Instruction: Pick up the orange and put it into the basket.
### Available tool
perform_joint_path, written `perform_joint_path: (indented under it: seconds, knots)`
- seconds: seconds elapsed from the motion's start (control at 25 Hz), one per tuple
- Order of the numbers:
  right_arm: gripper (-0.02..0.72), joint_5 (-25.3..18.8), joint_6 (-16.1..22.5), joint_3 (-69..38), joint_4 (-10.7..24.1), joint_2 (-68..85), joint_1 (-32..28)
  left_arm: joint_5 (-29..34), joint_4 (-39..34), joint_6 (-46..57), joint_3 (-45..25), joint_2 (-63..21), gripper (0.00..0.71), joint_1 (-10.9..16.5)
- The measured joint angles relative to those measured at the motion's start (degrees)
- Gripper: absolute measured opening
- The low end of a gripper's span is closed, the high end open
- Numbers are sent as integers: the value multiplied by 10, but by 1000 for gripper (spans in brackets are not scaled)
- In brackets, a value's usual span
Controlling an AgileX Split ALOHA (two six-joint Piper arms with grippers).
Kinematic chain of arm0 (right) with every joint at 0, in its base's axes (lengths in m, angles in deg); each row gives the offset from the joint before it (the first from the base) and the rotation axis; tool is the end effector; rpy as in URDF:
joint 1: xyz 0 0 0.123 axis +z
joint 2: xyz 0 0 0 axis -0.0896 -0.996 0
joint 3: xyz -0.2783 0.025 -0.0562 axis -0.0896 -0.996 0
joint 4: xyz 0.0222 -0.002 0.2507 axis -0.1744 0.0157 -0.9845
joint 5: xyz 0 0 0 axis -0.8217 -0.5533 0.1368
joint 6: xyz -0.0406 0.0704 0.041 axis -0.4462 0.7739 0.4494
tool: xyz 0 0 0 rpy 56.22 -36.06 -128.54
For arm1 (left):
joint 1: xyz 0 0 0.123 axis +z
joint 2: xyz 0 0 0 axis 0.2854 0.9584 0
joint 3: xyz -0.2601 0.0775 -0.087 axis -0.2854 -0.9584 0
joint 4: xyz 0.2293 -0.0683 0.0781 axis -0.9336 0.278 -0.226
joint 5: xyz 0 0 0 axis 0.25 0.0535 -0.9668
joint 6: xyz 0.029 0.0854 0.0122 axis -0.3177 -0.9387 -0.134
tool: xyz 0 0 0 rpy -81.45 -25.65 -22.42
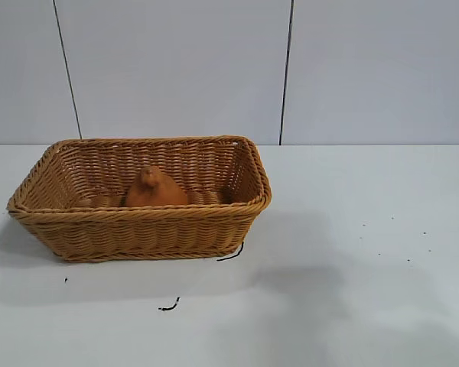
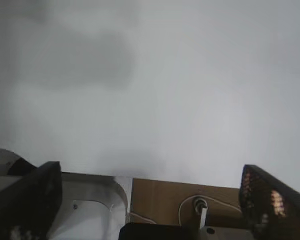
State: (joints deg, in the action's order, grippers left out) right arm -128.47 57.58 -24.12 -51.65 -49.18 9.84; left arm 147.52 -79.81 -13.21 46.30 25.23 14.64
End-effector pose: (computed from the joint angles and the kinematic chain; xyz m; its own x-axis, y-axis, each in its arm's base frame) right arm 0.0764 0.0066 0.2761 -0.7909 -0.0625 -0.6088 -0.0828 0.9966 0.0053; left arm -0.0067 -0.0041 0.2773 -0.4576 -0.0109 -0.8891 0.0646 0.9969 -0.0454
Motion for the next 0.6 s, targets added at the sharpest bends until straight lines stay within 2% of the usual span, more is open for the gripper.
perform_joint_path:
  seconds: [0.32, 0.6]
  knots:
    - [683, 5, 0, -30, 0, 206, 0, 0, 0, 0, 0, 0, 639, 0]
    - [683, 4, 0, -30, 3, 301, 0, 0, 0, 0, 0, 0, 639, 0]
